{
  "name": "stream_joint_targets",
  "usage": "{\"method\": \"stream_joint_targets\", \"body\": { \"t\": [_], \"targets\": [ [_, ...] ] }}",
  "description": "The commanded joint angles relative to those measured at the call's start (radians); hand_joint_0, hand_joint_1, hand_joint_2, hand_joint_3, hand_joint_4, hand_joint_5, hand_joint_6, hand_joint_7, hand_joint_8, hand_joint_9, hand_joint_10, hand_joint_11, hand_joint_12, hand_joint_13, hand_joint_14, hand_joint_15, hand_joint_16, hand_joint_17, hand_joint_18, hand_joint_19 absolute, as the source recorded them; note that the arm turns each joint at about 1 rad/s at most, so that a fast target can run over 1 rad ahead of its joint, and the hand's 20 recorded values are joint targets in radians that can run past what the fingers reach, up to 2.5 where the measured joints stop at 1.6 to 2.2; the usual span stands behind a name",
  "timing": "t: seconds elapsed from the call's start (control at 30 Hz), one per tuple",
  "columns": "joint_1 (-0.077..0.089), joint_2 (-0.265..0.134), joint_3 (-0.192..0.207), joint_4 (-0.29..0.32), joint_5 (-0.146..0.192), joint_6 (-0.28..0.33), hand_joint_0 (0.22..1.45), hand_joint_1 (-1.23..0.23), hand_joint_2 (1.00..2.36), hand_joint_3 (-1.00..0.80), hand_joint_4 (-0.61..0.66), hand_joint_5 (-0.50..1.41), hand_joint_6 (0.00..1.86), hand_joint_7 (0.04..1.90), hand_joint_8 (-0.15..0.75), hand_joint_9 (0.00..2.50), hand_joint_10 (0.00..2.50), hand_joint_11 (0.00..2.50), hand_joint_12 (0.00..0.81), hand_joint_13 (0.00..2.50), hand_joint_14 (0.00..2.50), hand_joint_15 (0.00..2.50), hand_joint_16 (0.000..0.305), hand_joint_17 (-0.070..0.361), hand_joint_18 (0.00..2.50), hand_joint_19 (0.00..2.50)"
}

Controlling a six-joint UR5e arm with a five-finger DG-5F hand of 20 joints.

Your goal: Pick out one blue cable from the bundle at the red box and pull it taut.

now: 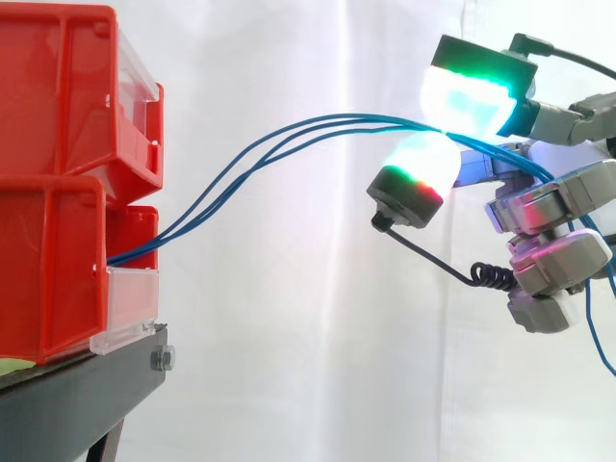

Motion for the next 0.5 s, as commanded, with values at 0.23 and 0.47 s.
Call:
{"method": "stream_joint_targets", "body": {
  "t": [0.23,0.47],
  "targets": [
    [0.000,0.001,0.000,-0.005,0.000,0.000,0.76,-1.00,1.00,-0.50,-0.21,-0.17,0.92,0.89,0.162,1.44,0.03,1.51,0.342,1.25,0.04,1.06,0.046,0.104,0.94,0.85],
    [0.000,-0.001,0.000,-0.006,0.000,0.000,0.71,-1.02,1.00,-0.50,-0.21,-0.17,0.92,0.90,0.167,1.40,0.03,1.51,0.348,1.23,0.04,1.09,0.047,0.105,0.94,0.86]
  ]
}}
